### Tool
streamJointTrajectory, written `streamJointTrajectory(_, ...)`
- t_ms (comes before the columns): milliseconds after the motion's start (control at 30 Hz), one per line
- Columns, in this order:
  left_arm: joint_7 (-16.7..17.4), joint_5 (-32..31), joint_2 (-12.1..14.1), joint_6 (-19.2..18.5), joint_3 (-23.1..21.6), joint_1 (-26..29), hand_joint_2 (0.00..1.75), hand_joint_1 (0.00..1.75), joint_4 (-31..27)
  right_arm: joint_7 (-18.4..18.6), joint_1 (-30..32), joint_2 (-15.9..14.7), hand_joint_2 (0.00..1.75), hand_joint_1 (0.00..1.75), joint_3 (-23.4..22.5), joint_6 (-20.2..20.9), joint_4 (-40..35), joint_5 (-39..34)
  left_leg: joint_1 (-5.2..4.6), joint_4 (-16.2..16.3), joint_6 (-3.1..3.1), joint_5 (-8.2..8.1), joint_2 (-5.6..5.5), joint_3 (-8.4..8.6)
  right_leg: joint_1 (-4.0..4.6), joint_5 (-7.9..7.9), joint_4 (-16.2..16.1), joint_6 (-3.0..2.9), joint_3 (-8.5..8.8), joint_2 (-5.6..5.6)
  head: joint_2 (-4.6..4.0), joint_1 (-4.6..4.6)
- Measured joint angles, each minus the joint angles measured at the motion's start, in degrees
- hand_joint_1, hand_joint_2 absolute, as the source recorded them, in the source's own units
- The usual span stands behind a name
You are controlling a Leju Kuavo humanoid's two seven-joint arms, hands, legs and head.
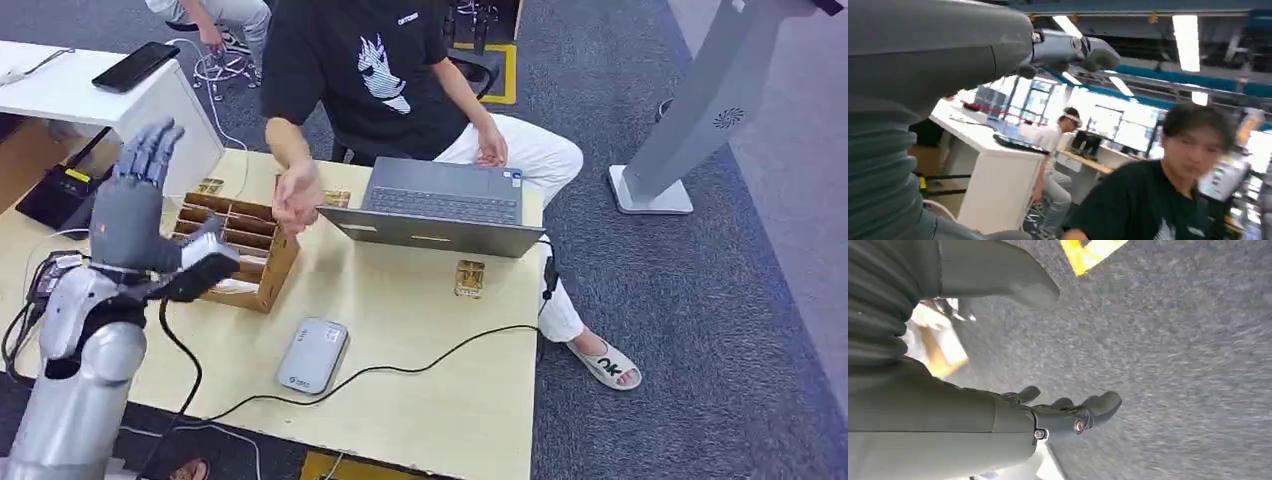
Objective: Pass the card to the sensor for recognition and then transmit it.
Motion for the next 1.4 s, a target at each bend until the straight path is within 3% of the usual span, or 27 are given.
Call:
streamJointTrajectory(100, -0.02, -0.46, 2.15, 0.44, -0.5, 6.66, 1.75, 0.0, -5.1, -0.37, 0.35, 0.35, 1.75, 0.0, -0.94, -0.13, 0.02, -0.3, 0.03, -0.01, -0.02, -0.04, -0.12, -0.08, 0.02, -0.09, -0.02, -0.01, -0.05, -0.13, 0.0, 0.18)
streamJointTrajectory(267, 0.59, -0.09, 4.18, -1.2, -0.74, 10.89, 1.75, 0.0, -8.76, -1.05, 0.25, 0.5, 1.75, 0.0, -1.55, -0.11, 0.0, -0.24, 0.04, -0.02, -0.04, -0.04, -0.15, -0.06, 0.04, -0.12, -0.01, -0.07, 0.02, -0.23, 0.0, 0.18)
streamJointTrajectory(333, 4.67, -5.35, 5.01, -1.7, -1.07, 12.02, 1.75, 0.0, -9.0, -0.05, 0.26, 0.52, 1.75, 0.0, -1.73, -0.13, 0.0, 0.26, 0.04, -0.02, -0.05, -0.02, -0.15, -0.04, 0.04, -0.11, -0.01, -0.07, 0.04, -0.24, 0.0, 0.17)
streamJointTrajectory(400, 9.54, -16.44, 5.16, -0.65, -1.42, 12.97, 1.75, 0.0, -7.64, 0.85, 0.31, 0.74, 1.75, 0.0, -1.73, -0.13, 0.0, 1.03, 0.03, -0.02, -0.06, 0.0, -0.15, -0.01, 0.03, -0.1, -0.01, -0.06, 0.05, -0.23, 0.0, 0.15)
streamJointTrajectory(433, 9.73, -18.52, 5.16, -0.24, -1.44, 13.23, 1.75, 0.0, -6.32, 0.94, 0.31, 0.87, 1.75, 0.0, -1.73, -0.13, 0.0, 1.16, 0.04, -0.02, -0.07, 0.02, -0.16, -0.02, 0.04, -0.09, -0.01, -0.07, 0.05, -0.24, 0.02, 0.2)
streamJointTrajectory(633, 9.09, -16.99, 5.8, -0.79, -1.46, 13.56, 1.75, 0.0, -2.61, 1.05, 0.28, 0.98, 1.75, 0.0, -1.73, -0.11, 0.0, 1.64, 0.04, -0.02, -0.07, 0.05, -0.23, -0.03, 0.04, -0.06, 0.0, -0.1, 0.05, -0.27, 0.0, 0.2)
streamJointTrajectory(800, 10.89, -18.21, 6.87, -2.99, -1.46, 13.51, 1.75, 0.0, -1.45, 1.27, 0.28, 1.0, 1.75, 0.0, -1.73, 0.0, 0.0, 1.95, 0.04, -0.02, -0.07, 0.05, -0.23, -0.03, 0.04, -0.06, 0.0, -0.1, 0.04, -0.27, 0.02, 0.18)
streamJointTrajectory(1400, 11.43, -18.54, 7.7, -3.15, -1.46, 13.38, 1.75, 0.0, 0.93, 1.27, 0.27, 1.0, 1.75, 0.0, -1.73, 0.09, 0.0, 2.14, 0.04, -0.02, -0.07, 0.05, -0.23, -0.03, 0.04, -0.06, 0.0, -0.1, 0.04, -0.28, 0.02, 0.2)
